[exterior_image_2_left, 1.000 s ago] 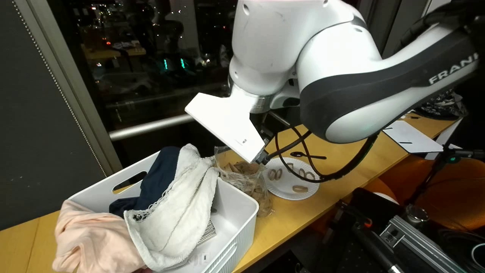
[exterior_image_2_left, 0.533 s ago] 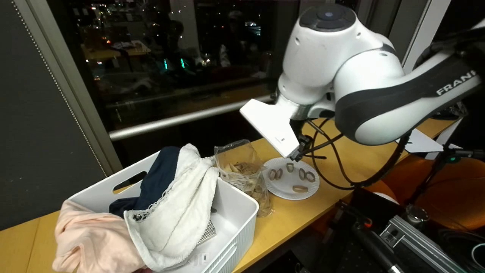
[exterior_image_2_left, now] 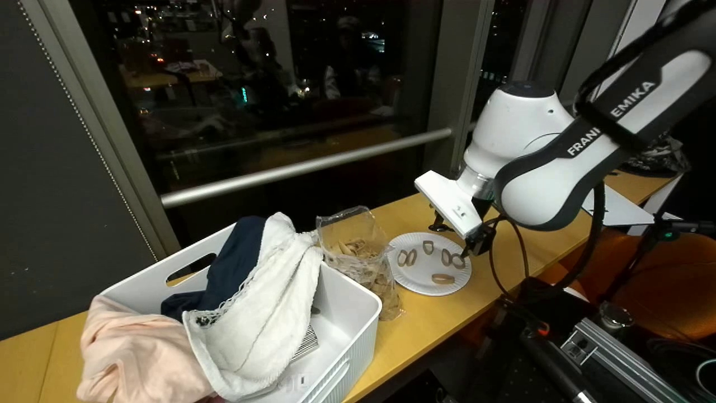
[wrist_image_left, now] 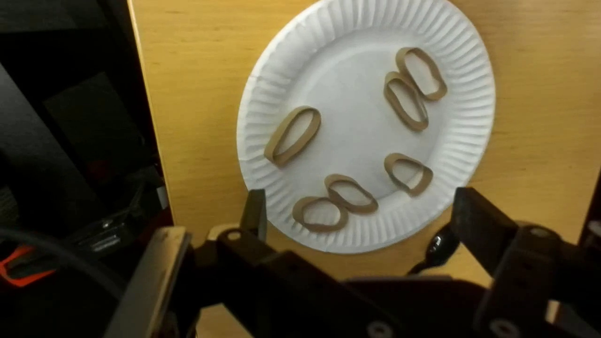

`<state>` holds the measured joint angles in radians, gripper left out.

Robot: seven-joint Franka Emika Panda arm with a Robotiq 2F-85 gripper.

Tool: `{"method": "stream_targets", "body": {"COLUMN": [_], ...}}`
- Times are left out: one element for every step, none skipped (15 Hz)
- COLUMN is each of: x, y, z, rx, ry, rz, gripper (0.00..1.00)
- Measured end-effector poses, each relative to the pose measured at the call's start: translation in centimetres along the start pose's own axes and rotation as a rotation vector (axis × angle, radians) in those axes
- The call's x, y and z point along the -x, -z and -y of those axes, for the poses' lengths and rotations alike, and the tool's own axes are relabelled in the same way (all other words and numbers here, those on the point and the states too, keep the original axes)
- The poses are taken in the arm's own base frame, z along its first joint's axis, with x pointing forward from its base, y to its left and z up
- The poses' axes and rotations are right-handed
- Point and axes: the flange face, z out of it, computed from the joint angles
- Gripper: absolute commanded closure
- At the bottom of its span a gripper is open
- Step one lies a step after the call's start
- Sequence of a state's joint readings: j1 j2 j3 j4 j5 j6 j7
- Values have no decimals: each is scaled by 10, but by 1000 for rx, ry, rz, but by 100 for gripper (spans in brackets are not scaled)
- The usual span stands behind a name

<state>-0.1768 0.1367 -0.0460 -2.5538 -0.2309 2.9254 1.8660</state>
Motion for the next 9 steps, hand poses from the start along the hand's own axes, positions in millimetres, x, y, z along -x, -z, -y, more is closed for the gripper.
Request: {"method": "stream_targets", "body": {"x": [4,9,13,13,6,-6,-21,-37,-51], "y": [-10,-18,-24,-29,-33,-36,-38,-40,-40], "z": [0,2,8,16,26,34,41,47,52], "rx": [22,38,53,72,94,117,142,173,207], "ry": [3,8,15,23,28,32,29,32,38], "rz": [29,63,98,130,160,183,204,222,233], "gripper": [0,0,0,0,0,0,0,0,0]}}
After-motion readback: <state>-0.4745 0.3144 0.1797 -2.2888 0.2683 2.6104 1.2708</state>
